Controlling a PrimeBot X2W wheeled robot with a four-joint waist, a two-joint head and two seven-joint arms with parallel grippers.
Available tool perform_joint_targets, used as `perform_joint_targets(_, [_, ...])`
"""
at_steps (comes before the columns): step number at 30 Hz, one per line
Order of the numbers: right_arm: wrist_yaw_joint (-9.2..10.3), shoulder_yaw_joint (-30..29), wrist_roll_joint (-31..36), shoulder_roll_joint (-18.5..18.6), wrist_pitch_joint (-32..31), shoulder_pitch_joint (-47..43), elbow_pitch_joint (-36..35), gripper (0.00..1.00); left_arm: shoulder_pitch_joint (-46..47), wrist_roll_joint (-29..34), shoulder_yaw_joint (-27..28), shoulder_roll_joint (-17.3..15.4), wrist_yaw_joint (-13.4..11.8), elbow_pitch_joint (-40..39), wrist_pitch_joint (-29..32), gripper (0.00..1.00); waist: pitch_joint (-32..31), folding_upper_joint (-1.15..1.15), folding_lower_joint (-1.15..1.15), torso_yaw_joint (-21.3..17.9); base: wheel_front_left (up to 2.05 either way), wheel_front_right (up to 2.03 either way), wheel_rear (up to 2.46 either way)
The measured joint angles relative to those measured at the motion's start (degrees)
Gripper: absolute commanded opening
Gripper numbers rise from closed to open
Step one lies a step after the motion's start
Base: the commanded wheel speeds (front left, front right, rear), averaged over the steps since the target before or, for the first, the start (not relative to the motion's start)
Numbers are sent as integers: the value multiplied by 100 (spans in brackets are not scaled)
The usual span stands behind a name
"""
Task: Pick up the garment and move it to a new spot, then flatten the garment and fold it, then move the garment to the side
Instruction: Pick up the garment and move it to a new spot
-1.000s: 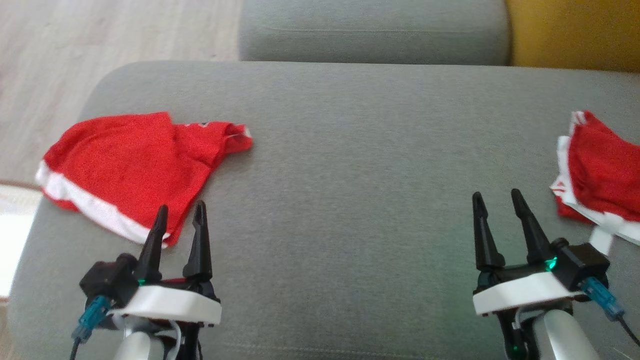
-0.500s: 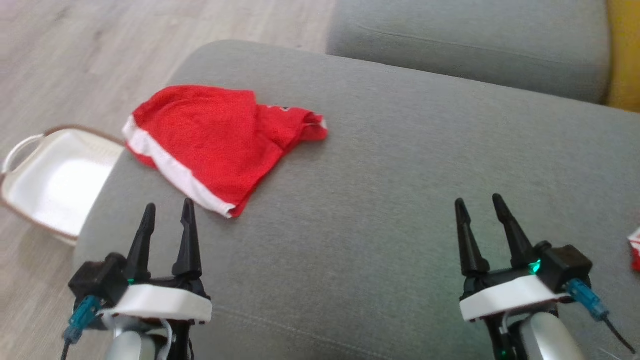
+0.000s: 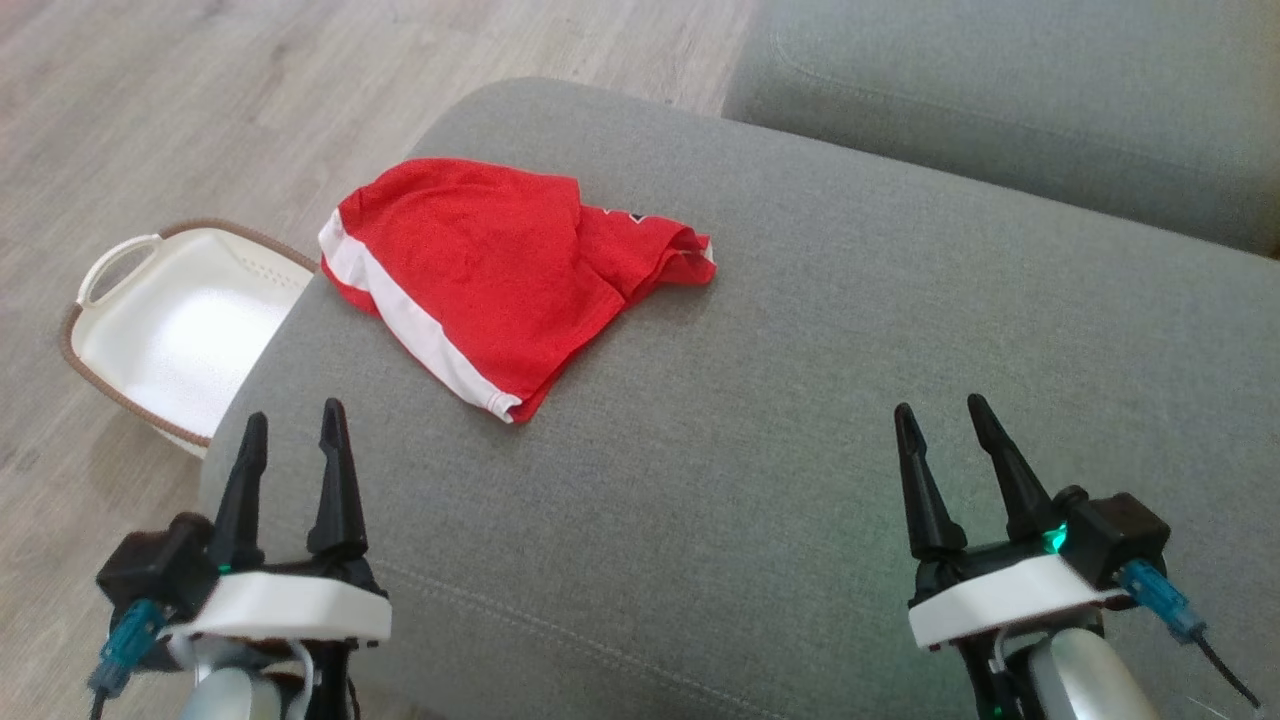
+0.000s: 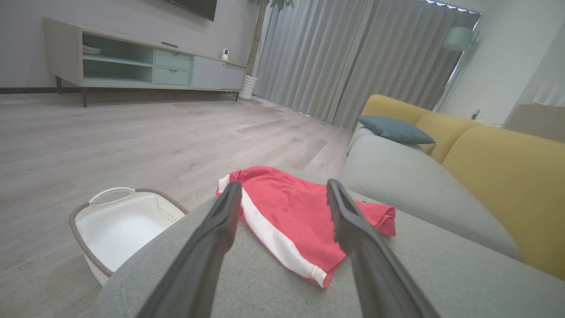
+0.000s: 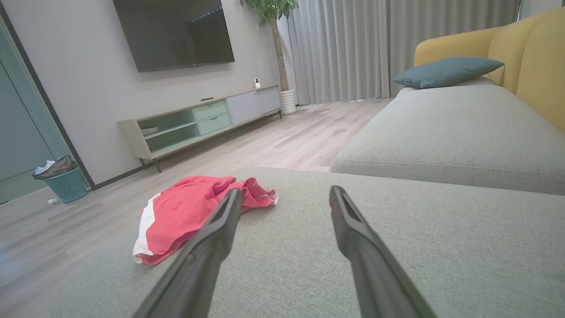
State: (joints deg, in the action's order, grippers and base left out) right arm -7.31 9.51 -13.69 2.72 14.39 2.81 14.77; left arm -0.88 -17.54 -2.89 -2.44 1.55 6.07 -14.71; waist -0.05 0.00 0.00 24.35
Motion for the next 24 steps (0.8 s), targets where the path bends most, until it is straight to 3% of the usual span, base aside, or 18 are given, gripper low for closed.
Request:
perform_joint_targets(6, [1, -35, 32, 0, 0, 16, -14, 100, 47, 0, 198, 3, 7, -22, 0, 100, 216, 0, 0, -67, 0, 0, 0])
perform_joint_targets(10, [1, -381, 318, 0, 0, 136, -116, 100, 536, 240, 383, 10, 196, 216, 0, 100, 559, 0, 0, -144, 0, 0, 0])
perform_joint_targets(17, [1, -1123, 821, 1, -10, 662, -537, 100, 1864, 534, 342, -305, 410, 1497, 86, 100, 1214, 0, 0, -256, 0, 0, 0])
perform_joint_targets(21, [1, -1427, 983, 2, -147, 855, -864, 100, 2643, 662, 105, -650, 471, 2614, 946, 100, 1565, 0, 0, -341, 0, 0, 0])
perform_joint_targets(24, [1, -1473, 1020, 3, -249, 981, -1039, 100, 3035, 653, -42, -686, 531, 3155, 1202, 100, 1775, 0, 0, -436, 0, 0, 0])
